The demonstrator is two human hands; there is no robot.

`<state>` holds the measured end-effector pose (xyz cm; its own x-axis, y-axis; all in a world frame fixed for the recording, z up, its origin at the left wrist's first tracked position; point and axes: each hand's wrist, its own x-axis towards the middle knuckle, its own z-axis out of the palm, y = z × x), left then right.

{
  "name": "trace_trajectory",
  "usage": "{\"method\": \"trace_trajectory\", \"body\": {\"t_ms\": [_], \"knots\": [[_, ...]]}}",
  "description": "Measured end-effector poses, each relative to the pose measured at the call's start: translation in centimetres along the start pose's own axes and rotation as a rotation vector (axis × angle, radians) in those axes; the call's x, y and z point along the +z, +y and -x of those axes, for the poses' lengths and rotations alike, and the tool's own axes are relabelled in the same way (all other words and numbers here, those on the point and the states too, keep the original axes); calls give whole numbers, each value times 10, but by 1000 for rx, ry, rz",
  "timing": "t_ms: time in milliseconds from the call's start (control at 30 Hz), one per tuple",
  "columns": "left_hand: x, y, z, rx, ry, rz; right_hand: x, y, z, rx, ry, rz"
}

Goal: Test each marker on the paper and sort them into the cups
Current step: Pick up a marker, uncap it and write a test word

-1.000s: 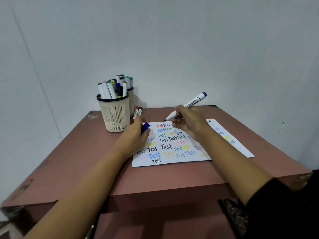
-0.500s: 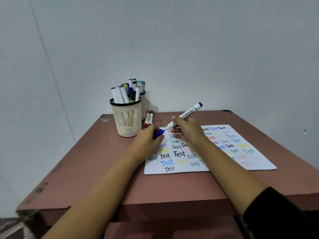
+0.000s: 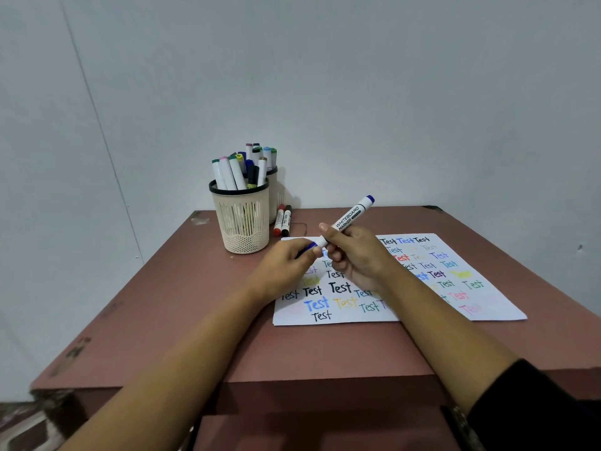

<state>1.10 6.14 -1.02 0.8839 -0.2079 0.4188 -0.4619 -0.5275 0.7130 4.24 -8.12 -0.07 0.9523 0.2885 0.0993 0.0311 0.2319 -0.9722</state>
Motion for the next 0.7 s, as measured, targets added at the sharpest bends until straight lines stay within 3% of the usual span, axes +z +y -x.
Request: {"method": "trace_trajectory", "body": {"t_ms": [200,300,433,567,633,700], "knots": [[-2,-1,0,-69,6,175,0,0,0,7,-3,-17],[-3,-2,-4,-118,107,226,2,-1,0,-16,47,10],[-7,-1,-5,-193,269,488,2,-5,2,-29,101,30],[-16,-1,-8,-197,429,645,-7,-7,-3,-54,282,-67],[-21,1,-9,-184,492,710,-12,-5,-6,-102,444,94],[-24,4,-11,-163,522,713,-15,2,-8,-205,548,407]]}}
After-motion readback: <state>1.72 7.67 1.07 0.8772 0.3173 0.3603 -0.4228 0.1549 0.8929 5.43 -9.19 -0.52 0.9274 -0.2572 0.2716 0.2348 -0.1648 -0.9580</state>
